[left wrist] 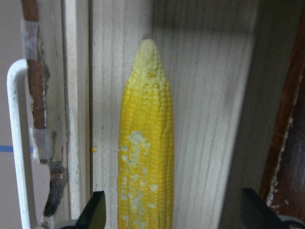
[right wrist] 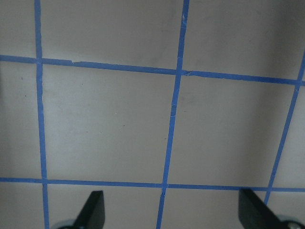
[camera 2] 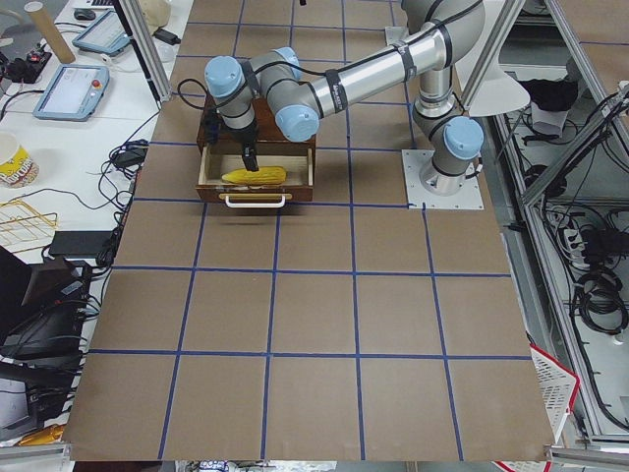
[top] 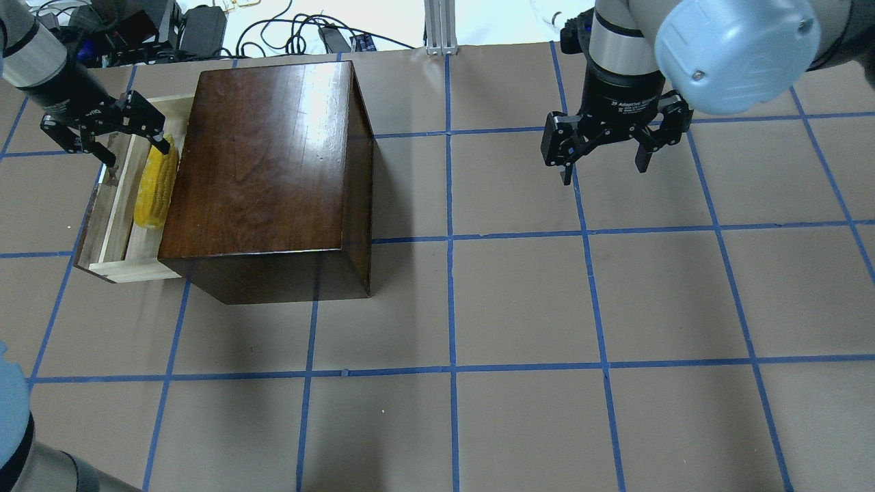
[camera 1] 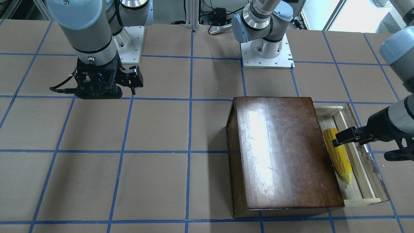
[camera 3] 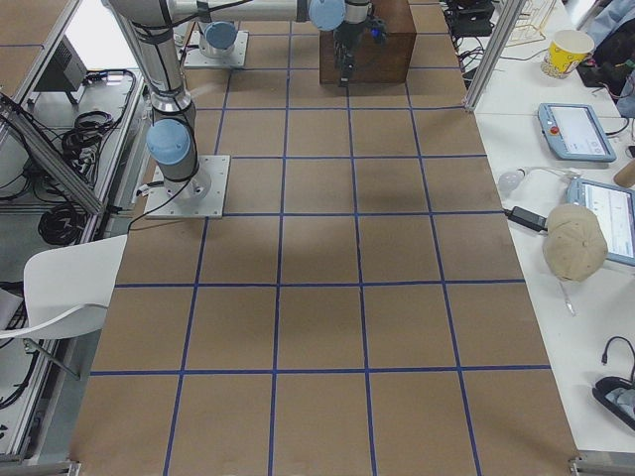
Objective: Open drawer and put corn inside
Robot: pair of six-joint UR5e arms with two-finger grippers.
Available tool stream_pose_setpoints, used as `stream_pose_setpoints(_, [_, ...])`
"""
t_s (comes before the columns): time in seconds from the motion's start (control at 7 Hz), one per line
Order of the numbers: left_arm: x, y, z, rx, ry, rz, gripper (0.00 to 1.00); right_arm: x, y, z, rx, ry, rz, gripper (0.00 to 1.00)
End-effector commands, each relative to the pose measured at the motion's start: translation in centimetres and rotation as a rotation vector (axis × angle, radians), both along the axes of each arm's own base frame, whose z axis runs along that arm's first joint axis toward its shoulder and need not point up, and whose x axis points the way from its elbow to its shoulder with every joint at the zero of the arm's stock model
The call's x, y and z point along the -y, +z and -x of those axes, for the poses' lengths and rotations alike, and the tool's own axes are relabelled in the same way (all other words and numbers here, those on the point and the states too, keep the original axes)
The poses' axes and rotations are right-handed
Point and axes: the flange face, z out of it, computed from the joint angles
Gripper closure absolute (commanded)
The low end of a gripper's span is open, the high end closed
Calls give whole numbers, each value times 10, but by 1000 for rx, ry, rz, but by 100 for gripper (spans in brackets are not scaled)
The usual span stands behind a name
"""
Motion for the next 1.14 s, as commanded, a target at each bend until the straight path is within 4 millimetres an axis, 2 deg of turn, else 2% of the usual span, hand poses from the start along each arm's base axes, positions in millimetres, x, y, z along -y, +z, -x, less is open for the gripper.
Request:
stream_pose_setpoints(0.0, [-8, 45, 30, 29, -36, 65, 0, 0, 0, 0, 0, 0, 0, 0])
stream_pose_setpoints(0.14, [-16, 71, 78, 44, -75, 76, 0, 0, 0, 0, 0, 0, 0, 0])
stream_pose_setpoints(0.43, [-37, 98, 136, 144, -160, 92, 0, 0, 0, 0, 0, -1, 0, 0])
stream_pose_setpoints(0.57, [-51, 106, 166, 140, -198, 76, 0, 0, 0, 0, 0, -1, 0, 0])
stream_pose_setpoints(0.71, [-64, 104, 195, 125, -243, 39, 0, 0, 0, 0, 0, 0, 0, 0])
stream_pose_setpoints(0.86, [-70, 99, 211, 126, -215, 28, 0, 0, 0, 0, 0, 0, 0, 0])
stream_pose_setpoints(1.0, [-71, 97, 214, 123, -171, 23, 0, 0, 0, 0, 0, -1, 0, 0])
